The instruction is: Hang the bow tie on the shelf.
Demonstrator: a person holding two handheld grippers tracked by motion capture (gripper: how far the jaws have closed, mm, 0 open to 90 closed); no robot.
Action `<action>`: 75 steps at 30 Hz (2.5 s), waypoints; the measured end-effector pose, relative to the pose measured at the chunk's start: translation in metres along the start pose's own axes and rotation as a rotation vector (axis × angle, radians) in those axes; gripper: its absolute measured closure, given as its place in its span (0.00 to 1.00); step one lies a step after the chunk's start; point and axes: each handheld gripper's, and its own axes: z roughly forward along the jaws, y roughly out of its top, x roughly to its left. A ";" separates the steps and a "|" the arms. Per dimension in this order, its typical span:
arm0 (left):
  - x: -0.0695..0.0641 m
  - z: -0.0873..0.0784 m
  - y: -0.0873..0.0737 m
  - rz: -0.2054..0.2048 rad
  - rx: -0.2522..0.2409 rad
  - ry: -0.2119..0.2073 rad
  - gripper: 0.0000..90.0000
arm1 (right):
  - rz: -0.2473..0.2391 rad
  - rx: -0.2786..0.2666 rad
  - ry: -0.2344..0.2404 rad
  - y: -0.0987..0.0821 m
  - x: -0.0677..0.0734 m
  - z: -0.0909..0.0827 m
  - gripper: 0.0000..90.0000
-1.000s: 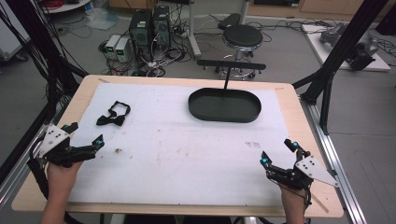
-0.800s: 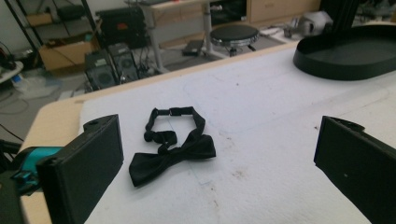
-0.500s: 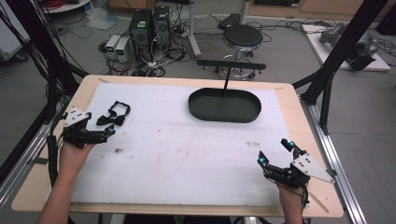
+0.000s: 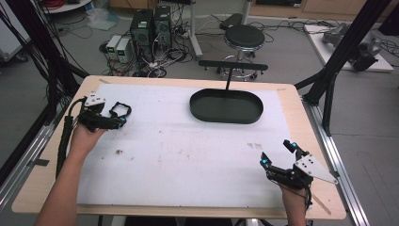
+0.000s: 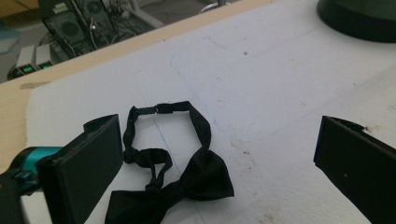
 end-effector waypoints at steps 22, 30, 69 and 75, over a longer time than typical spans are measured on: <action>0.009 0.057 -0.011 0.006 0.149 -0.007 0.38 | 0.000 0.014 -0.003 -0.003 -0.004 0.000 0.10; 0.011 0.067 -0.016 0.010 0.175 0.032 0.58 | -0.003 0.021 -0.008 -0.004 -0.003 0.000 0.10; 0.005 0.010 0.032 -0.141 -0.273 -0.225 0.99 | 0.002 0.017 -0.009 -0.009 -0.002 -0.002 0.10; -0.027 0.000 0.075 -0.048 -0.373 -0.292 0.99 | -0.002 0.011 -0.009 -0.009 -0.002 -0.002 0.10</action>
